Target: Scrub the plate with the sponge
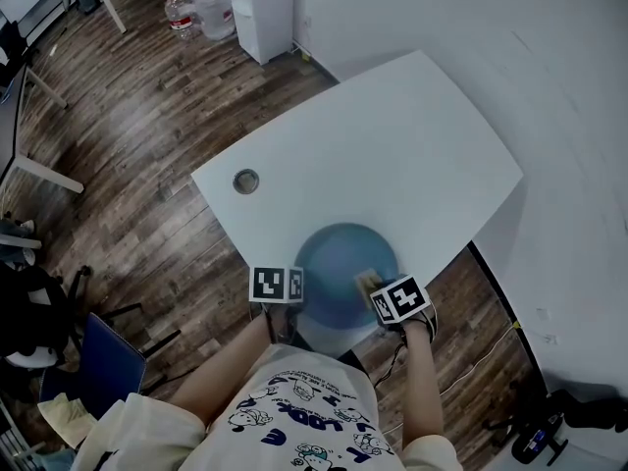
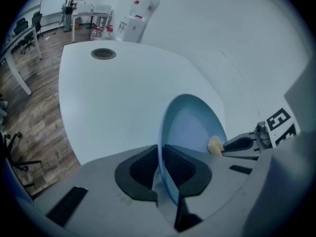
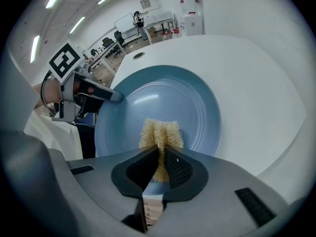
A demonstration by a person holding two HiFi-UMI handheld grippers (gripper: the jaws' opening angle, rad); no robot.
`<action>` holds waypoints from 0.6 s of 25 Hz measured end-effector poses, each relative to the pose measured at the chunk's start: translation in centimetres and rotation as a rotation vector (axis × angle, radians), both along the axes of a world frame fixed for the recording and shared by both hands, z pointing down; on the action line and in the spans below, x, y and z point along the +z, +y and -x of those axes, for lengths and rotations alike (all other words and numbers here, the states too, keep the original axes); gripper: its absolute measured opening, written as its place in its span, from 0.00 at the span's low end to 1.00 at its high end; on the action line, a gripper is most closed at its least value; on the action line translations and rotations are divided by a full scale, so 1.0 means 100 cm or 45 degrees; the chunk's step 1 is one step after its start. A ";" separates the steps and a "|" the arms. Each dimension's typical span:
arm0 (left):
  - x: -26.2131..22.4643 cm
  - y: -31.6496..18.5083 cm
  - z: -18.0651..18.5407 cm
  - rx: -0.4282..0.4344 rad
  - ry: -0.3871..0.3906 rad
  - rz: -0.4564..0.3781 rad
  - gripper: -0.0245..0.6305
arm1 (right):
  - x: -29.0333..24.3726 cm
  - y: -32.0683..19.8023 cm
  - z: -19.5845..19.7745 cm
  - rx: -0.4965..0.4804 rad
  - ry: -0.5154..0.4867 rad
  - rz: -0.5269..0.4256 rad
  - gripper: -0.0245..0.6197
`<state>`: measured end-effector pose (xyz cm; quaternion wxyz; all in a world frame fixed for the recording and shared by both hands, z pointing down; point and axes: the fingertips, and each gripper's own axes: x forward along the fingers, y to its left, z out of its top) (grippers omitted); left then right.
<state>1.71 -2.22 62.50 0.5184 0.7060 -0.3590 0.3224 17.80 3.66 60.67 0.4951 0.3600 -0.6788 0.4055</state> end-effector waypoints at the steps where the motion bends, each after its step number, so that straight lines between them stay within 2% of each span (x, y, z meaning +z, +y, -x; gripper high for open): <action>1: 0.000 0.000 0.000 0.000 -0.002 0.001 0.11 | 0.000 -0.001 -0.001 0.007 -0.002 -0.003 0.12; 15: 0.001 0.000 0.000 -0.016 -0.011 -0.006 0.11 | 0.000 -0.016 -0.010 0.054 -0.011 -0.040 0.12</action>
